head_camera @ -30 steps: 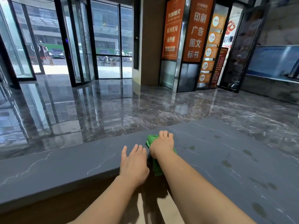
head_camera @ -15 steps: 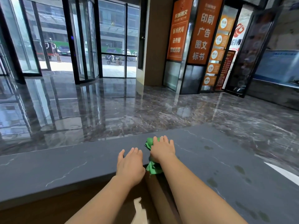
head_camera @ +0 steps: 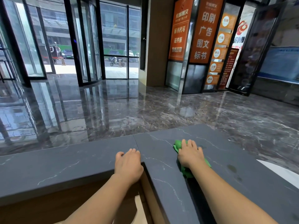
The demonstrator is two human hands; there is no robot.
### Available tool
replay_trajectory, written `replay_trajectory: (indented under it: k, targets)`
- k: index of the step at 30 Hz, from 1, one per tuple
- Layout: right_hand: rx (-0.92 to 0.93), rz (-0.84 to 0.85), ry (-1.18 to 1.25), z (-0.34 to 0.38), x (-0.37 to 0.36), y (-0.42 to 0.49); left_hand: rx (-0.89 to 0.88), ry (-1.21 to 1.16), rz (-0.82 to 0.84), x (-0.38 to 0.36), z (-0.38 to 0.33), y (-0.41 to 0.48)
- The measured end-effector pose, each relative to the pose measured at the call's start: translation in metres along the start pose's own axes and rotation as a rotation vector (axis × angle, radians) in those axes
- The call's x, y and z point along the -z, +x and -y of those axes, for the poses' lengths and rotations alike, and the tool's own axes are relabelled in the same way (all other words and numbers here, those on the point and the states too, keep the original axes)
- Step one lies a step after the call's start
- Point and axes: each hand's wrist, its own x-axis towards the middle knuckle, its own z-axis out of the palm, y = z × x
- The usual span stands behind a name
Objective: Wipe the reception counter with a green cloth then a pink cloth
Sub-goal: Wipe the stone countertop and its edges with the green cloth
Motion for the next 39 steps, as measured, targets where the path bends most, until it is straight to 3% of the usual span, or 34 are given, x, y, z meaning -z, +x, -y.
replay_trajectory:
  k: [6,13,21,29,34,39]
  targets:
    - [0.324,-0.002,0.055,0.062,-0.010,-0.029,0.030,0.036,0.014,0.002,0.004,0.001]
    - [0.505,0.033,0.036,0.107,-0.007,0.009,0.037,0.159,0.096,0.002,-0.007,0.016]
    - [0.486,0.052,0.046,0.104,0.000,0.061,0.057,0.282,0.175,-0.001,-0.008,0.018]
    - [0.176,0.030,0.037,0.020,0.004,0.088,0.027,0.251,0.199,-0.001,-0.004,0.017]
    - [0.025,-0.045,0.078,0.032,-0.008,0.046,0.039,0.141,0.135,0.000,0.000,0.011]
    - [0.298,-0.041,0.083,0.092,-0.011,0.001,0.021,0.206,0.149,0.006,-0.004,0.011]
